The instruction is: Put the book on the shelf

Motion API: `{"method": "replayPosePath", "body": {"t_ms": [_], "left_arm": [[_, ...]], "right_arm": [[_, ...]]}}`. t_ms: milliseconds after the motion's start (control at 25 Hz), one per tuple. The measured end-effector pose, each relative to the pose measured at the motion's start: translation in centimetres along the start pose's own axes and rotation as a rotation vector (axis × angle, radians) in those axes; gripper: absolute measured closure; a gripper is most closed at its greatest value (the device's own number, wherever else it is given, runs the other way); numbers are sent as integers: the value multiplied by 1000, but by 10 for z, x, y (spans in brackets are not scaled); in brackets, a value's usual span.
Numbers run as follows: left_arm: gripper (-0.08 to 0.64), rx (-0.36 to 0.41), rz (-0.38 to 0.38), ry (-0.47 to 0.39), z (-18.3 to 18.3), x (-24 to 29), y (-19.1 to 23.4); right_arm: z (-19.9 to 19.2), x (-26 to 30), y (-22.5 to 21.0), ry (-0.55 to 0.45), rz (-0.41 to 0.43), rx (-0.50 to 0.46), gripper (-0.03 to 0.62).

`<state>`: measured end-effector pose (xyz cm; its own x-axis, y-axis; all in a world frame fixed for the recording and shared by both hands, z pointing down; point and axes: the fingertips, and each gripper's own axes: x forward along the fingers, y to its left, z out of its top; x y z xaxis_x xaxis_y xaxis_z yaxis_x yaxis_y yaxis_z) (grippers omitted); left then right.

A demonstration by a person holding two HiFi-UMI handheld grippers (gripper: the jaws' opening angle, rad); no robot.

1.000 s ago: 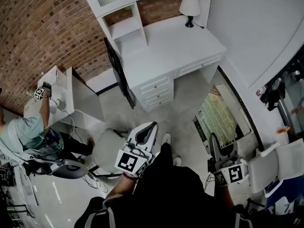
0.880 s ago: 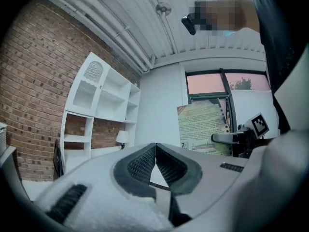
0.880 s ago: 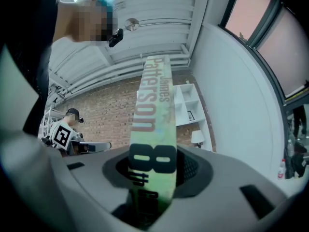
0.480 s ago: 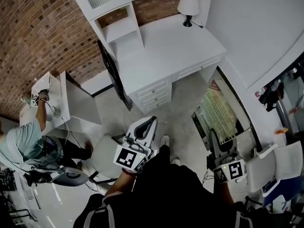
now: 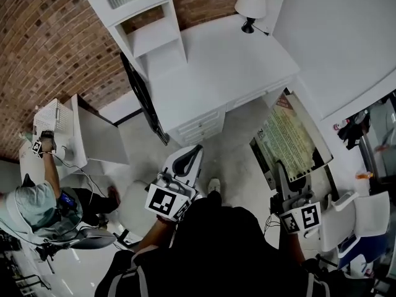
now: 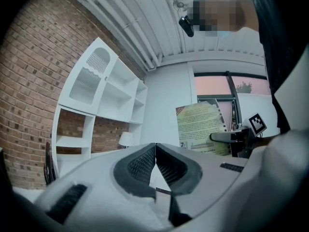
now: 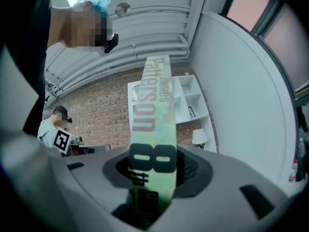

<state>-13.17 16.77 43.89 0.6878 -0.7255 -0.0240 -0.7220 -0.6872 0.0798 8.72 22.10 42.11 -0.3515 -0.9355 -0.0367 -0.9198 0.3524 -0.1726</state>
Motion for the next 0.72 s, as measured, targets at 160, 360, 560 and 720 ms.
{"method": "replayPosePath", "body": {"t_ms": [160, 360, 560, 720], "left_arm": [[541, 0, -4, -2, 1, 5, 25], [541, -7, -25, 5, 4, 15, 35], [541, -3, -31, -14, 11, 21, 44], [541, -5, -19, -24, 11, 24, 52]], "right_arm": [[-4, 19, 6, 3, -10, 2, 426], [-5, 32, 10, 5, -14, -1, 426], [1, 49, 12, -4, -4, 7, 426], [4, 62, 13, -10, 23, -10, 426]]}}
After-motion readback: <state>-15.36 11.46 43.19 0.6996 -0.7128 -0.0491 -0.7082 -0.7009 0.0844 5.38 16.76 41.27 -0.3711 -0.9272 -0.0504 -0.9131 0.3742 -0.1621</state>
